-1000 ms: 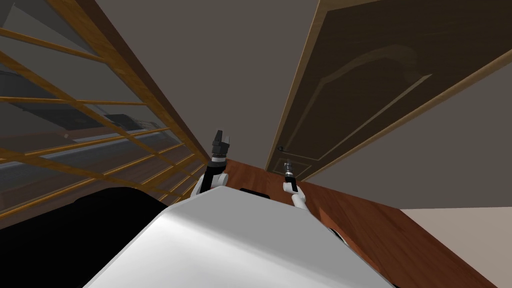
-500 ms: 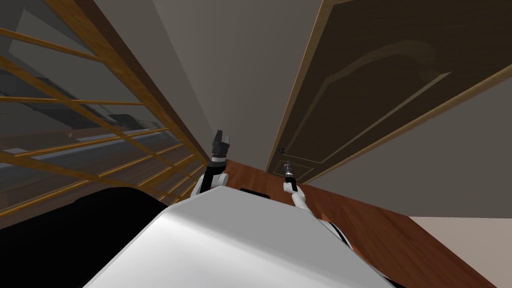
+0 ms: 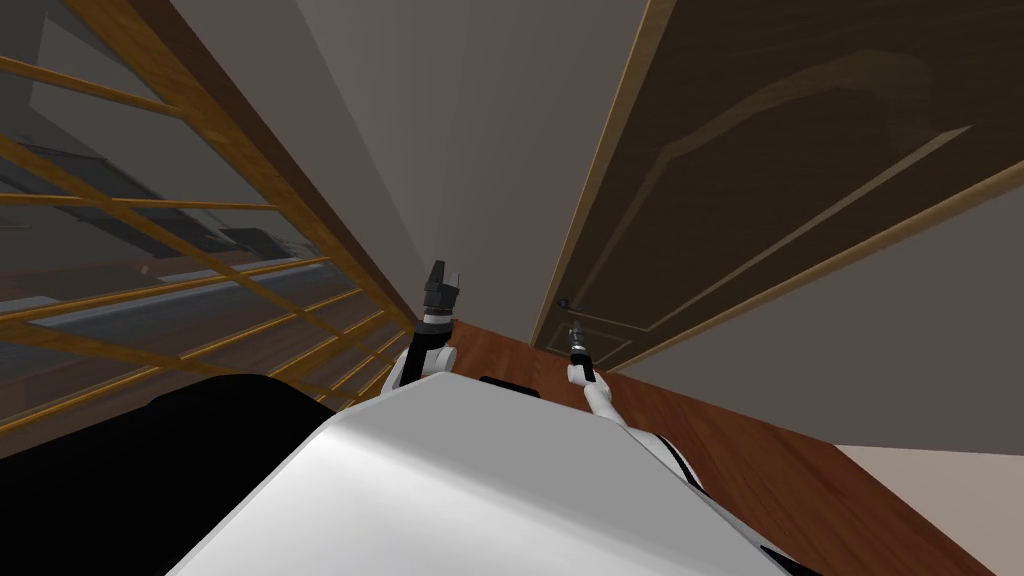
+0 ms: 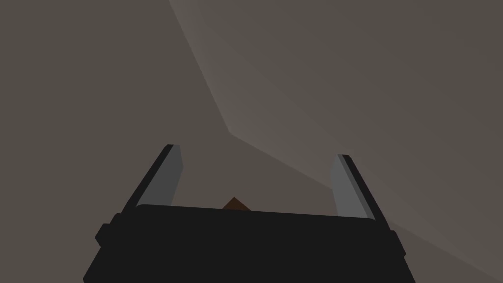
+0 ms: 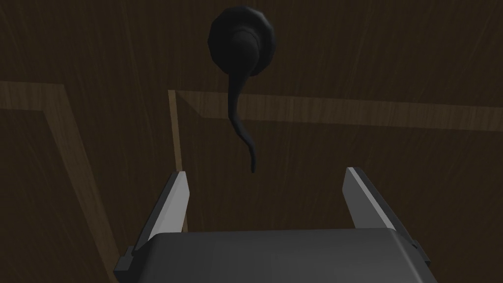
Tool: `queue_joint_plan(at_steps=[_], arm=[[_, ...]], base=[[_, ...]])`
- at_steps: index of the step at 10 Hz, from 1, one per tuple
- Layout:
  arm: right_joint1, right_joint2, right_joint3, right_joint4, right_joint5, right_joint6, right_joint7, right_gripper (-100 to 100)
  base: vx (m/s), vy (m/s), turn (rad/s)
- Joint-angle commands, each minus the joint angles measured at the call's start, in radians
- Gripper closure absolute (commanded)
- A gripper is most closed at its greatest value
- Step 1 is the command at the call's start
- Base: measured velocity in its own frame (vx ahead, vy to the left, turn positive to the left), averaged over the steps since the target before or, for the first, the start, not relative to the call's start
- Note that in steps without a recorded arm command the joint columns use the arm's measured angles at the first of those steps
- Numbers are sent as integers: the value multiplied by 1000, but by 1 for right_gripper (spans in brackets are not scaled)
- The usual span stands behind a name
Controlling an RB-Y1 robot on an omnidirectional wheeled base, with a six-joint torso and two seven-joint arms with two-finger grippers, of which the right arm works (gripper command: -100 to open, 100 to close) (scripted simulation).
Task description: Pull the door open
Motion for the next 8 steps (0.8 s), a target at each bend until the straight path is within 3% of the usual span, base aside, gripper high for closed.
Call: queue_joint_plan(at_steps=[1, 2, 3, 4, 5, 7, 8], arm=[[-19, -4, -3, 41, 0, -4, -1, -100], [-33, -7, -6, 71, 0, -6, -2, -100], [-27, -5, -4, 56, 0, -7, -1, -100], [-12, -30, -11, 65, -6, -19, -21, -100], [-7, -37, -14, 67, -8, -23, -27, -100], [-7, -37, -14, 115, -8, -23, -27, -100], [-7, -37, -14, 67, -8, -23, -27, -100]], base=[[73, -2, 37], [92, -13, 41], [40, -9, 10], [123, 33, 166], [186, 21, 109], [84, 12, 2], [-1, 4, -12]])
